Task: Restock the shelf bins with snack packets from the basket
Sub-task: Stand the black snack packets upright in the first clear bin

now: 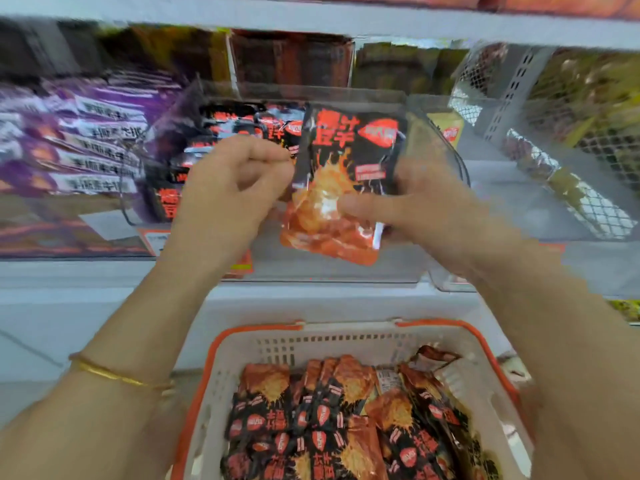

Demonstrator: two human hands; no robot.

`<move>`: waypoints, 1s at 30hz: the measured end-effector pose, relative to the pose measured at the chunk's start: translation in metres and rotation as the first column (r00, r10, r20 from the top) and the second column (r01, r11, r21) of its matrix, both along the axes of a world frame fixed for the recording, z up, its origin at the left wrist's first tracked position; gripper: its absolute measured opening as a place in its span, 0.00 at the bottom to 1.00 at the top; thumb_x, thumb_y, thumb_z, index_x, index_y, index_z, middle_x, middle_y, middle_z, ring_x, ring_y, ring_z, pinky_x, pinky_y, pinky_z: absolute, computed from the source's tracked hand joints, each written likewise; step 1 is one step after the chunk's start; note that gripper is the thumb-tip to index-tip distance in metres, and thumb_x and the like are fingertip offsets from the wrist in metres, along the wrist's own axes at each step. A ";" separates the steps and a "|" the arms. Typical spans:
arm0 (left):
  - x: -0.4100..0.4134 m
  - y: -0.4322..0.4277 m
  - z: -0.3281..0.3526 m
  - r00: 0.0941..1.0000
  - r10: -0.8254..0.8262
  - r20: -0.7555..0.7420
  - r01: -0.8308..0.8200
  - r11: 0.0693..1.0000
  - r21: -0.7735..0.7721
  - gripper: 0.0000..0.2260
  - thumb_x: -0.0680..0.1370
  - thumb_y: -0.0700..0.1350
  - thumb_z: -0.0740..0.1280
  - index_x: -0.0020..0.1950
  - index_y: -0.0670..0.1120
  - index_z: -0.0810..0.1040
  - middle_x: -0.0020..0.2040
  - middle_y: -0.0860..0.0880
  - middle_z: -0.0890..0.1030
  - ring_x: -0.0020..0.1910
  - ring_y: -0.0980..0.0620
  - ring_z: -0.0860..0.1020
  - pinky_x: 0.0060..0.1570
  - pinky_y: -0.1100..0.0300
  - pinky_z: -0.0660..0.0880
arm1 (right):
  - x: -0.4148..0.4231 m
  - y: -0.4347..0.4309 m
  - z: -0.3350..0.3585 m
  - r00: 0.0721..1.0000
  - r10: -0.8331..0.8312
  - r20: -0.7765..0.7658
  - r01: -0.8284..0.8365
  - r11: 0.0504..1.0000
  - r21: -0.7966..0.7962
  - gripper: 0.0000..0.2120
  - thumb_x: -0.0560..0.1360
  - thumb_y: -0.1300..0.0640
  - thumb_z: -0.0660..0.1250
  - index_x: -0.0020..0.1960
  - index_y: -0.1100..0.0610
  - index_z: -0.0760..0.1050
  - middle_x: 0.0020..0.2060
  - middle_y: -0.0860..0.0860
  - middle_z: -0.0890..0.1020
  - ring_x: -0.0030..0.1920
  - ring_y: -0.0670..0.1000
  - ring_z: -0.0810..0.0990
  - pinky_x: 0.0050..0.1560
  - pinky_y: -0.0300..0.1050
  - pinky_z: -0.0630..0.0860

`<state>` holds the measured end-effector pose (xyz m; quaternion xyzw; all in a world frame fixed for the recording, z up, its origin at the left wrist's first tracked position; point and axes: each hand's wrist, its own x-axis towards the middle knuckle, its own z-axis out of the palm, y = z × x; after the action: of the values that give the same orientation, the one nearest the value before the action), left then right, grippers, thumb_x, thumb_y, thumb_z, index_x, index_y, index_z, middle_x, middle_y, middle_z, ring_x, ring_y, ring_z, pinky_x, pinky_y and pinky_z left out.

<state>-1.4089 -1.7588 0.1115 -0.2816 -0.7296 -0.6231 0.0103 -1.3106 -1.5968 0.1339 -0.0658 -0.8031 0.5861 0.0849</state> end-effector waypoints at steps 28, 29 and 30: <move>-0.054 -0.002 -0.030 0.679 0.063 -0.732 -0.563 0.684 -0.464 0.15 0.73 0.49 0.56 0.44 0.47 0.81 0.49 0.50 0.81 0.56 0.46 0.76 0.69 0.45 0.55 | -0.234 0.011 -0.068 0.891 -0.433 0.136 0.292 0.777 0.559 0.21 0.73 0.53 0.71 0.61 0.62 0.70 0.55 0.58 0.79 0.54 0.59 0.79 0.47 0.49 0.74; -0.054 -0.002 -0.030 0.677 0.062 -0.733 -0.564 0.683 -0.464 0.15 0.73 0.49 0.56 0.44 0.47 0.81 0.49 0.50 0.81 0.56 0.46 0.76 0.69 0.45 0.56 | -0.235 0.010 -0.068 0.888 -0.435 0.152 0.292 0.787 0.544 0.22 0.74 0.53 0.71 0.61 0.63 0.69 0.55 0.58 0.79 0.54 0.60 0.80 0.46 0.49 0.74; -0.054 -0.002 -0.030 0.675 0.061 -0.735 -0.565 0.683 -0.462 0.15 0.73 0.49 0.56 0.44 0.47 0.81 0.49 0.50 0.81 0.56 0.46 0.76 0.69 0.44 0.56 | -0.235 0.008 -0.068 0.884 -0.435 0.171 0.293 0.800 0.523 0.21 0.74 0.54 0.71 0.61 0.63 0.68 0.55 0.59 0.79 0.54 0.60 0.80 0.45 0.50 0.74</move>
<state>-1.4632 -1.7607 0.0812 -0.3292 -0.8843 -0.1668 0.2862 -1.5458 -1.5883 0.0660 -0.2799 -0.8988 0.3238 0.0953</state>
